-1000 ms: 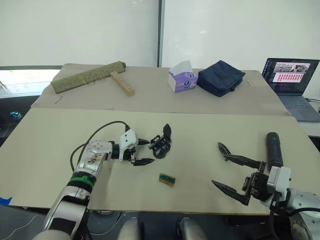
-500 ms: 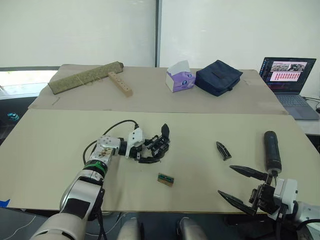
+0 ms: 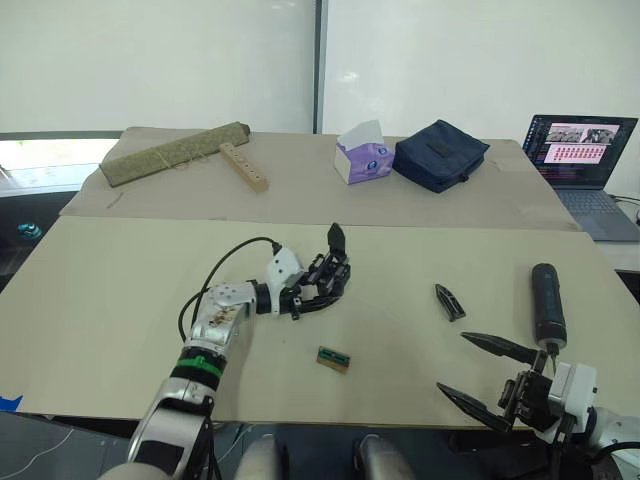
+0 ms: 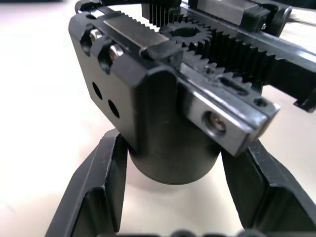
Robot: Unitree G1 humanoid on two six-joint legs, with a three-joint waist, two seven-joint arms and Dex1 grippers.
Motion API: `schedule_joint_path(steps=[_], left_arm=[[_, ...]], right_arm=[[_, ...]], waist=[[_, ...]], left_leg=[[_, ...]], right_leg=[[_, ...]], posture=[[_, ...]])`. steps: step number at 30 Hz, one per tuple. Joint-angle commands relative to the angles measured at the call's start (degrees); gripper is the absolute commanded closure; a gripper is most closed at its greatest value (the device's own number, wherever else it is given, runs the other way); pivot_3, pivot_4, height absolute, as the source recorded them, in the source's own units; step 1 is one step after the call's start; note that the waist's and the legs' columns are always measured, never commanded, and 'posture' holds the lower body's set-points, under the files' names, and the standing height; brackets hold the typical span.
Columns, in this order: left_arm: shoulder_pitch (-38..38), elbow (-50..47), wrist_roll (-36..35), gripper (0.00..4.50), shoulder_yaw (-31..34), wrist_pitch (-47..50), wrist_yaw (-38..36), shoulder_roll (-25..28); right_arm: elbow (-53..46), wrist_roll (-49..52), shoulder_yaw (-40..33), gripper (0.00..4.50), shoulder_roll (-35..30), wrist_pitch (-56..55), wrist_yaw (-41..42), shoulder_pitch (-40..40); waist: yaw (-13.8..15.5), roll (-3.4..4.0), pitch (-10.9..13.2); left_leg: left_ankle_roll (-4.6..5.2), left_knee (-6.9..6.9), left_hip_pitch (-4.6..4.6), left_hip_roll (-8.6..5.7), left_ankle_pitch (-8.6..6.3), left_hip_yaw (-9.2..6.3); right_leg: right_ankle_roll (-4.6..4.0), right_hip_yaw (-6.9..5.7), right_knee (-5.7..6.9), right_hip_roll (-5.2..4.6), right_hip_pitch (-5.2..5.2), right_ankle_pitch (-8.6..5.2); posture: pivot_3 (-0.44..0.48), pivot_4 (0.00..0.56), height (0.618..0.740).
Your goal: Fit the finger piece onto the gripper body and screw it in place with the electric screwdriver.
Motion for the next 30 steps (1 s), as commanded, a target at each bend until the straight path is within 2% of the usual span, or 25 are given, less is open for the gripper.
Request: schedule_joint_path(steps=[1,7,11,20,30], left_arm=[[1.7,-8.6,2.0,2.24,-2.8,2.3,4.5,-0.5],[3.4,-11.9,2.6,2.24,-4.5,8.1,8.6,-0.6],[5.3,-14.3,2.2,2.24,-5.6,10.2,8.7,0.4],[9.6,-16.7,0.4,2.24,-6.2,10.8,8.5,0.7],[10.2,-14.7,1.9,2.24,-8.2,10.1,12.7,-2.4]], right_arm=[[-0.3,-0.1,0.3,0.00,0.0,-1.4,-0.1,-0.9],[0.3,-0.3,1.0,0.00,-0.5,-0.5,-0.3,-3.4],[0.3,-0.5,1.3,0.00,-0.5,-0.3,-0.4,-3.9],[-0.2,-0.1,0.9,0.00,-1.0,-0.1,-0.9,-3.5],[-0.3,0.2,0.7,0.00,-1.5,-0.3,-0.7,-2.9]], waist=[[-0.1,0.02,0.0],[-0.3,0.03,0.0],[-0.1,0.03,0.0],[0.0,0.04,0.0],[0.2,0.05,0.0]], left_leg=[[0.00,0.00,0.01,0.00,0.00,0.00],[0.00,-0.01,0.03,0.00,0.00,0.01],[0.00,-0.01,0.01,-0.01,0.00,0.01],[0.00,-0.02,0.04,0.00,0.00,0.01],[0.00,-0.01,0.05,-0.05,0.00,0.02]], right_leg=[[-0.01,0.01,0.00,0.01,0.00,0.00],[-0.02,0.03,0.02,0.04,-0.03,0.00],[-0.02,0.02,0.00,0.03,-0.02,-0.01],[-0.02,0.03,-0.02,0.01,0.01,-0.01],[-0.02,0.02,-0.04,-0.04,0.06,-0.01]], posture=[[0.000,0.150,0.740],[0.000,0.150,0.740],[0.000,0.150,0.740],[0.000,0.150,0.740],[0.000,0.150,0.740]])
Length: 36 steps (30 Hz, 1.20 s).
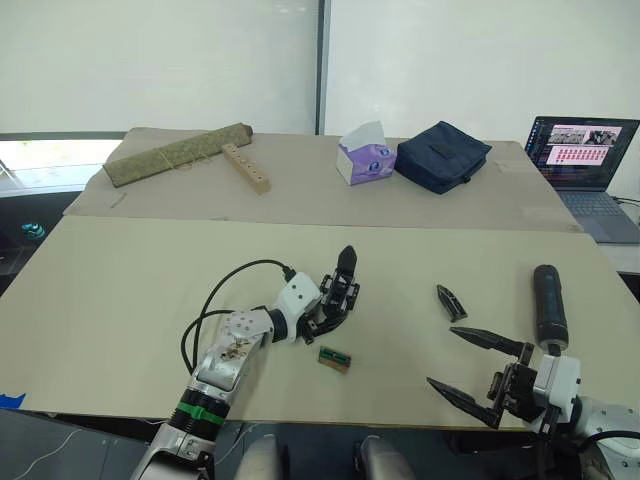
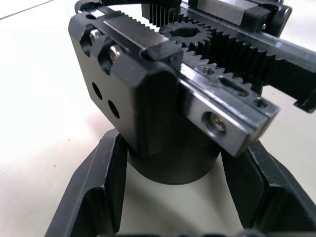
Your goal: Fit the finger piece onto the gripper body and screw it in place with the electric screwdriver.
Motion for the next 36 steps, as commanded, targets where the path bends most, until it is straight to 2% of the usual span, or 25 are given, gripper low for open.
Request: schedule_joint_path(steps=[1,8,10,13,23,29,33,36], left_arm=[[0.5,-0.2,0.0,2.24,-1.6,-0.6,1.7,-1.6],[2.3,-1.3,0.0,2.24,-2.0,1.5,3.3,-1.3],[3.0,-1.9,-0.7,1.17,-1.6,2.1,2.9,-0.5],[3.6,-2.8,-1.2,0.02,-0.9,2.2,2.9,0.4],[5.1,-3.1,-9.7,0.02,7.0,-2.2,-9.1,12.7],[10.2,-1.9,-20.3,0.02,14.5,-7.1,-24.8,20.4],[11.7,-5.3,-24.7,0.02,17.5,-7.8,-31.4,24.9],[11.2,-9.7,-27.3,0.02,18.0,-7.7,-33.4,26.4]], right_arm=[[-1.1,1.4,-1.5,0.00,-0.6,-0.2,-0.1,0.1],[-1.3,1.5,-1.2,0.00,-0.7,-0.2,0.1,0.2],[-1.1,1.5,-1.2,0.00,-0.8,-0.1,0.2,-0.1],[-0.7,1.7,-1.2,0.00,-1.0,-0.1,0.5,-0.6],[-1.5,2.1,-2.3,0.00,-0.4,0.1,-0.8,1.2],[-4.3,0.3,-5.9,0.00,1.5,2.2,-8.1,6.1],[-10.7,-6.4,-7.1,0.00,1.1,14.3,-19.4,11.4],[-18.5,-6.0,-6.1,0.00,1.0,28.4,-28.7,10.1]], waist=[[0.0,0.00,0.0],[-0.1,0.10,-0.1],[-0.1,0.13,-0.1],[-0.3,0.24,-0.2],[-0.8,0.32,-0.2],[-0.8,0.32,-0.2],[-0.5,0.33,-0.2],[-0.3,0.34,-0.2]], left_leg=[[0.00,0.00,0.00,0.00,0.00,0.00],[0.00,0.00,0.04,0.00,0.00,-0.01],[0.00,-0.01,0.04,0.01,0.00,-0.01],[0.00,-0.02,0.07,0.01,0.00,0.00],[0.00,-0.10,0.18,0.08,0.00,0.00],[0.00,-0.10,0.12,0.12,-0.01,0.06],[-0.01,-0.09,0.09,0.17,-0.01,0.08],[-0.02,-0.08,0.08,0.17,-0.01,0.10]], right_leg=[[0.00,0.00,0.00,0.00,0.00,0.00],[0.00,0.00,0.00,0.00,0.03,0.00],[0.00,0.01,0.00,0.00,0.03,0.00],[0.00,0.01,0.01,0.01,0.03,0.00],[-0.11,0.02,0.08,0.08,0.02,-0.06],[-0.14,0.01,0.06,0.03,-0.05,-0.10],[-0.47,-0.03,0.09,0.00,-0.10,-0.29],[-0.61,-0.02,0.09,-0.07,-0.11,-0.36]], posture=[[0.000,0.150,0.740],[0.000,0.150,0.740],[0.000,0.150,0.740],[0.000,0.150,0.740],[0.000,0.150,0.740],[0.000,0.150,0.740],[0.000,0.150,0.740],[0.000,0.150,0.740]])
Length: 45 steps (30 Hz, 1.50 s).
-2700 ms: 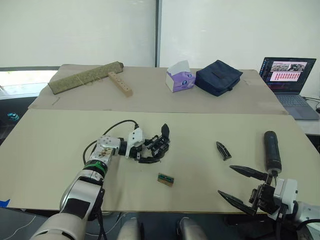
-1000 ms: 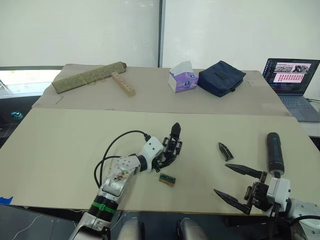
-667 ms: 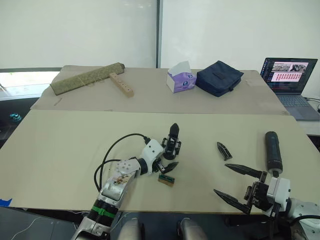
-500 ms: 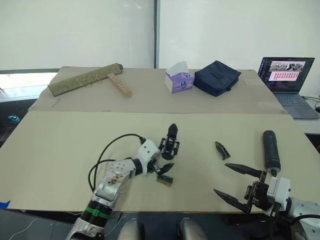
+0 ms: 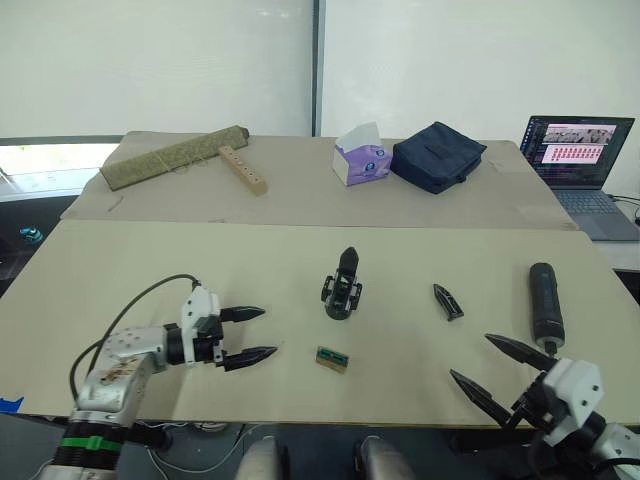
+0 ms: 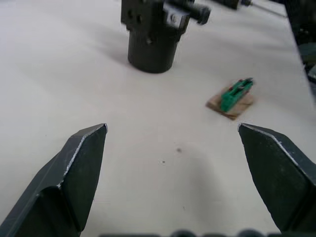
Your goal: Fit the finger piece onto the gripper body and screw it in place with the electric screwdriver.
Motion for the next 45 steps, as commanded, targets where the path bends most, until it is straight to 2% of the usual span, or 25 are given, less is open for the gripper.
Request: schedule_joint_path(steps=[1,3,6,8,10,15,22,26,31,32,33,36,40,43,45], left_arm=[[-1.8,-6.8,-5.1,0.02,1.8,0.4,-1.5,0.2],[-3.2,-9.3,-7.6,0.02,2.4,2.9,-0.7,0.4],[-6.2,-11.5,-11.4,0.02,3.6,6.9,2.2,-0.3],[-8.4,-12.3,-12.8,0.02,3.9,8.4,4.2,-1.1],[-9.6,-12.7,-13.0,0.02,3.6,8.9,5.3,-1.6],[-9.4,-13.3,-11.9,0.02,2.9,8.3,6.4,-2.0],[-5.7,-17.3,-12.2,0.02,2.4,7.9,7.7,-2.1],[-3.6,-19.1,-11.7,0.00,2.6,7.2,8.5,-1.9],[-2.5,-19.2,-11.3,0.00,3.2,6.4,9.6,-2.0],[-2.5,-19.3,-12.0,0.00,3.4,6.9,10.1,-2.2],[-2.7,-19.5,-12.6,0.00,3.6,7.4,10.6,-2.4],[-2.9,-19.6,-13.6,0.00,3.6,8.0,11.3,-2.6],[-5.8,-20.0,-17.5,0.00,4.9,11.2,16.5,-5.3],[-10.9,-20.8,-25.1,0.00,7.8,17.8,27.7,-9.1],[-15.6,-20.1,-29.4,0.00,9.1,22.4,37.3,-12.1]], right_arm=[[-10.1,-0.1,0.1,0.00,-0.8,16.4,-11.0,-2.8],[-12.7,-0.5,0.9,0.00,-2.4,25.7,-14.4,-5.4],[-13.1,3.6,0.5,0.00,-4.1,36.5,-17.5,-13.4],[-8.8,5.0,2.4,0.00,-9.0,49.6,-18.5,-23.9],[-4.7,6.0,5.3,0.00,-13.2,57.2,-17.1,-31.8],[7.5,3.7,13.9,0.00,-17.2,62.7,-13.9,-47.1],[19.6,0.9,25.1,0.00,-17.2,68.1,-10.1,-58.4],[21.8,0.5,28.2,1.18,-16.2,70.3,-8.8,-60.5],[22.0,-0.3,29.5,2.95,-16.5,70.1,-7.7,-60.9],[21.8,-0.3,29.2,3.27,-16.8,69.9,-7.1,-60.5],[21.7,0.6,27.2,3.40,-15.9,70.5,-7.4,-60.4],[20.9,1.3,24.5,3.40,-15.1,71.7,-7.3,-60.2],[16.6,0.9,19.3,3.40,-13.6,64.0,-8.0,-58.2],[7.7,1.3,12.3,3.40,-8.5,47.9,-8.9,-57.2],[1.5,-3.6,13.4,3.40,-6.2,34.6,-10.6,-57.4]], waist=[[0.0,0.00,0.0],[-0.1,-0.02,0.0],[-0.1,-0.04,0.0],[-0.5,-0.05,0.0],[-0.9,-0.07,0.1],[-1.1,-0.16,0.1],[-1.2,-0.19,0.2],[-1.2,-0.20,0.2],[-1.2,-0.24,0.2],[-1.2,-0.24,0.2],[-1.2,-0.24,0.2],[-1.2,-0.25,0.2],[-1.0,-0.26,0.2],[-1.1,-0.29,0.3],[-1.4,-0.26,0.3]], left_leg=[[0.00,0.01,-0.01,0.01,0.00,0.02],[0.00,0.02,-0.02,0.02,0.00,0.02],[0.00,0.02,-0.04,-0.03,0.00,0.02],[0.01,0.01,-0.06,-0.04,0.00,0.00],[0.02,0.05,-0.04,-0.05,0.01,0.03],[0.13,-0.10,-0.09,-0.09,-0.03,-0.08],[0.17,-0.03,-0.21,-0.10,-0.05,-0.05],[0.17,0.00,-0.15,-0.09,-0.05,-0.05],[0.17,0.00,-0.12,-0.05,-0.05,-0.07],[0.17,0.00,-0.13,-0.05,-0.05,-0.06],[0.17,0.00,-0.13,-0.05,-0.05,-0.06],[0.17,0.00,-0.15,-0.05,-0.05,-0.07],[0.17,0.00,-0.17,-0.06,-0.05,-0.08],[0.17,0.03,-0.21,-0.06,-0.05,-0.10],[0.17,0.05,-0.25,-0.05,-0.05,-0.21]], right_leg=[[0.00,0.02,0.00,-0.01,-0.01,0.00],[0.00,0.06,-0.01,-0.03,-0.01,0.02],[0.06,0.05,-0.02,0.02,0.00,0.03],[0.29,0.05,-0.03,0.05,0.00,0.16],[0.39,0.14,-0.05,0.07,-0.01,0.28],[0.47,0.04,-0.11,0.16,-0.02,0.22],[0.54,0.06,-0.15,0.10,-0.06,0.24],[0.54,0.06,-0.13,0.10,-0.02,0.26],[0.53,0.04,-0.12,0.14,-0.01,0.26],[0.53,0.04,-0.12,0.14,-0.02,0.26],[0.54,0.04,-0.12,0.14,-0.02,0.26],[0.54,0.04,-0.13,0.13,-0.03,0.26],[0.55,0.02,-0.13,0.13,-0.04,0.26],[0.61,0.04,-0.10,0.13,-0.05,0.30],[0.67,0.07,-0.07,0.15,-0.10,0.31]], posture=[[0.000,0.150,0.740],[0.000,0.150,0.740],[0.000,0.150,0.740],[0.000,0.150,0.740],[0.000,0.150,0.740],[0.000,0.150,0.740],[0.000,0.150,0.740],[0.000,0.150,0.740],[0.000,0.150,0.740],[0.000,0.150,0.740],[0.000,0.150,0.740],[0.000,0.150,0.740],[0.000,0.150,0.740],[0.000,0.150,0.740],[0.000,0.150,0.740]])
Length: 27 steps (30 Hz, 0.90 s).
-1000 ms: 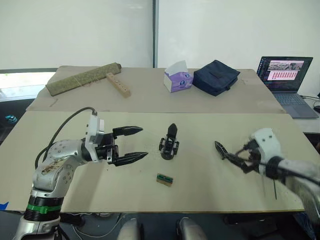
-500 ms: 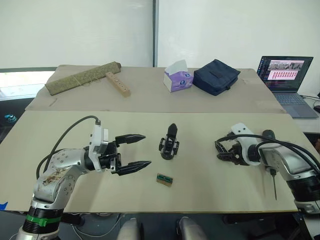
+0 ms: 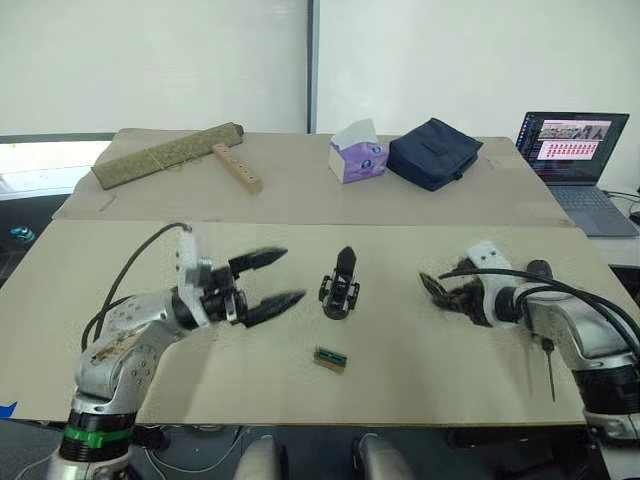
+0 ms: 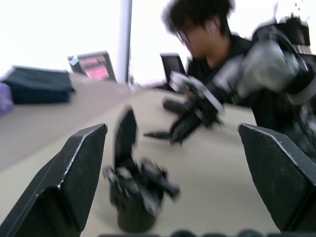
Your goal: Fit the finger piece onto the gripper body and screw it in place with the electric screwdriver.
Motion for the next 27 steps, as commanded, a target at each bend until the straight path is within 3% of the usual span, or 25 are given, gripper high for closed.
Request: schedule_joint_path(steps=[1,7,13,21,24,27], left_arm=[[-8.1,-1.2,-8.4,0.00,2.7,7.8,15.8,-4.2],[-19.9,3.3,-13.6,0.00,1.7,14.0,32.0,-14.1],[-21.9,3.7,-12.5,0.00,0.4,13.3,35.8,-20.0],[-20.3,2.7,-13.2,0.00,-0.5,14.0,37.0,-22.9],[-20.0,3.2,-12.5,0.93,-0.4,13.8,37.4,-23.3],[-19.5,3.2,-13.2,2.33,-0.4,14.3,36.7,-23.2]], right_arm=[[-12.5,-7.5,-0.2,3.40,2.3,-23.2,-2.9,-1.8],[-13.7,-21.3,11.0,3.40,7.4,-38.0,-8.1,-4.8],[-12.1,-25.6,13.0,3.40,10.3,-40.0,-9.1,-5.4],[-11.4,-27.5,13.0,3.40,12.4,-39.5,-8.8,-6.0],[-11.4,-28.0,12.9,3.40,12.9,-39.4,-8.9,-6.2],[-11.3,-28.4,12.8,3.40,13.1,-39.6,-8.7,-6.5]], waist=[[0.0,0.01,0.0],[0.0,-0.14,0.0],[0.1,-0.15,0.1],[0.0,-0.15,0.1],[0.0,-0.15,0.1],[0.1,-0.15,0.1]], left_leg=[[0.00,-0.01,0.00,0.00,0.00,-0.04],[-0.04,0.01,0.05,-0.10,0.02,-0.11],[-0.07,0.01,0.00,-0.18,0.04,-0.03],[-0.07,-0.01,0.05,-0.18,0.04,-0.02],[-0.07,-0.01,0.04,-0.18,0.04,-0.02],[-0.07,-0.01,0.04,-0.19,0.04,-0.02]], right_leg=[[0.01,0.00,0.00,0.01,0.01,0.00],[0.07,-0.03,-0.03,-0.04,0.11,0.01],[0.05,-0.01,-0.07,-0.10,0.09,0.04],[0.02,-0.01,-0.05,-0.08,0.09,0.04],[0.02,-0.01,-0.05,-0.08,0.08,0.04],[0.02,-0.01,-0.06,-0.08,0.09,0.04]], posture=[[0.000,0.150,0.740],[0.000,0.150,0.740],[0.000,0.150,0.740],[0.000,0.150,0.740],[0.000,0.150,0.740],[0.000,0.150,0.740]])
